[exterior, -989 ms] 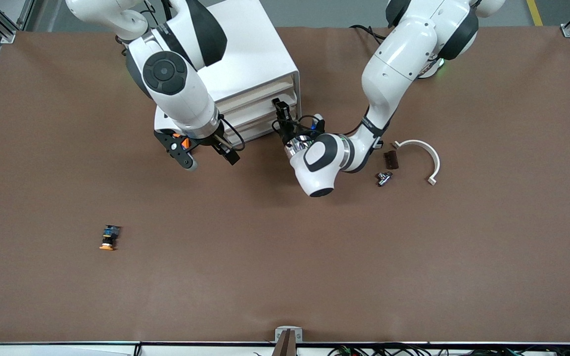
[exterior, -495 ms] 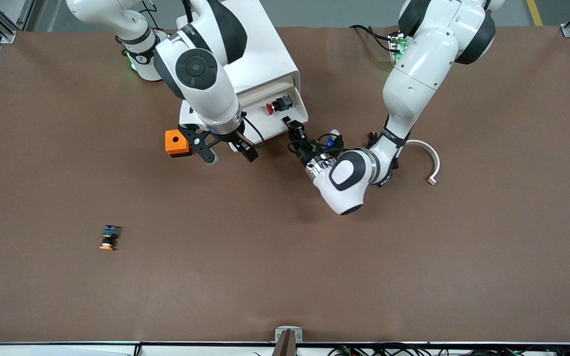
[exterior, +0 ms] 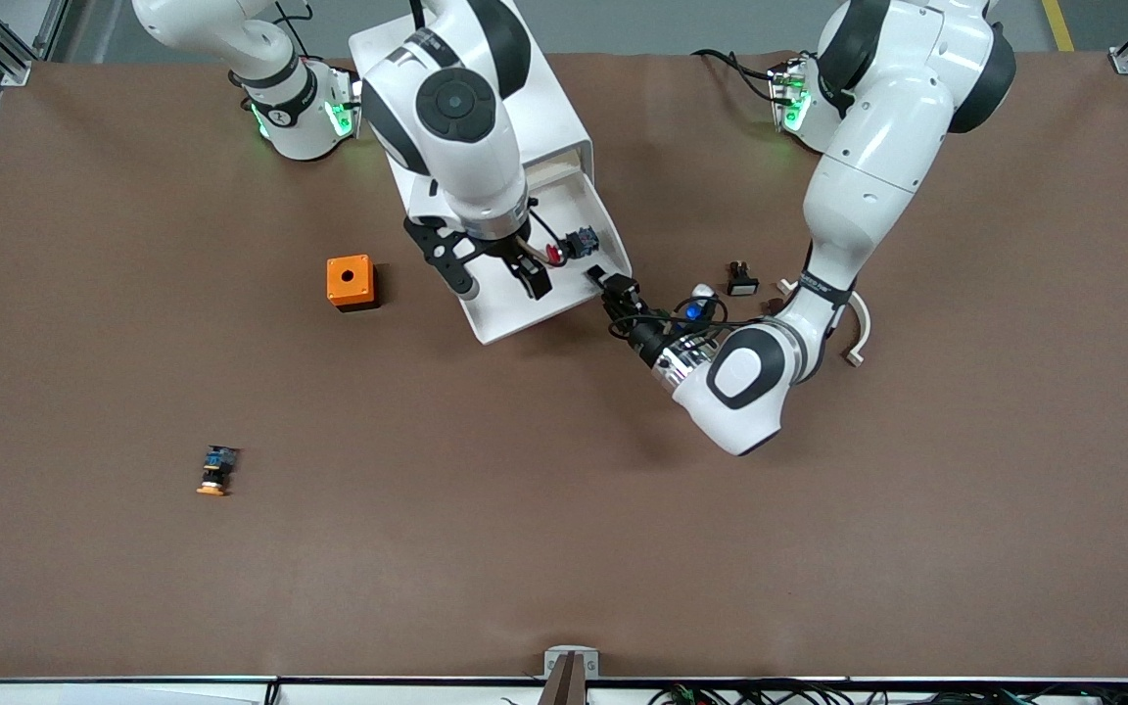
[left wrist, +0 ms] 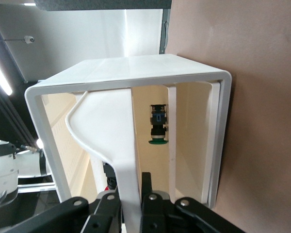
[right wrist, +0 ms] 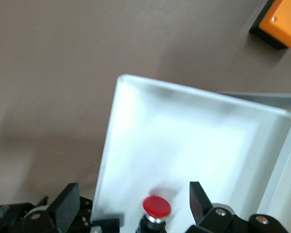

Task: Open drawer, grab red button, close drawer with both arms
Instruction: 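Lower the right gripper into the open drawer and grasp the red button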

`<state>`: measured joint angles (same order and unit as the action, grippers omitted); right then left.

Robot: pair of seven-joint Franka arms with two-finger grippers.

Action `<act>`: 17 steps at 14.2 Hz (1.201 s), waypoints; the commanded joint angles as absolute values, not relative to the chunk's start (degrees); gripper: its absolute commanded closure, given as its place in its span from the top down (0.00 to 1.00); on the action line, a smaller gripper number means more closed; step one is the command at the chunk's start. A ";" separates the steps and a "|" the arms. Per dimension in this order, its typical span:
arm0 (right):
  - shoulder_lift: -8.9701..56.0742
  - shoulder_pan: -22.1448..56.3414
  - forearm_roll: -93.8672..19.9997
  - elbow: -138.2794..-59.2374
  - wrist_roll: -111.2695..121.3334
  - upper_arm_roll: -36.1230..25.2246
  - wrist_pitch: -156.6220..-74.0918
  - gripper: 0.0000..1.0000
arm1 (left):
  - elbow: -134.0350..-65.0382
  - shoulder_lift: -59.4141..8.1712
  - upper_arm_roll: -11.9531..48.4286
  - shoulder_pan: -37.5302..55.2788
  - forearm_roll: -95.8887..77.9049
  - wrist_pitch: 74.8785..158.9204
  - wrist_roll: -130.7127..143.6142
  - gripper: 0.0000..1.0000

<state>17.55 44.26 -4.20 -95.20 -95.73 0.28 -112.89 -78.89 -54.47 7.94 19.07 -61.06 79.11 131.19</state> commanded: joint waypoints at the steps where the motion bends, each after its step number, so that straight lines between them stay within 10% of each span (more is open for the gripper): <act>1: 19.50 48.06 -0.81 -94.83 -101.67 -0.35 -114.52 1.00 | -77.52 -55.46 8.00 18.37 -62.31 78.57 132.01 0.16; 5: 23.11 51.76 0.79 -94.48 -108.00 -0.35 -118.73 1.00 | -77.52 -55.46 8.00 18.02 -62.31 78.66 131.84 0.28; 9: 25.66 53.70 1.93 -94.31 -111.88 -0.35 -121.38 1.00 | -75.50 -55.11 8.09 16.96 -63.89 78.75 125.09 0.99; 17: 27.60 55.37 1.67 -93.60 -114.26 -0.26 -121.38 0.95 | -70.50 -54.76 6.26 16.00 -64.07 78.75 95.67 1.00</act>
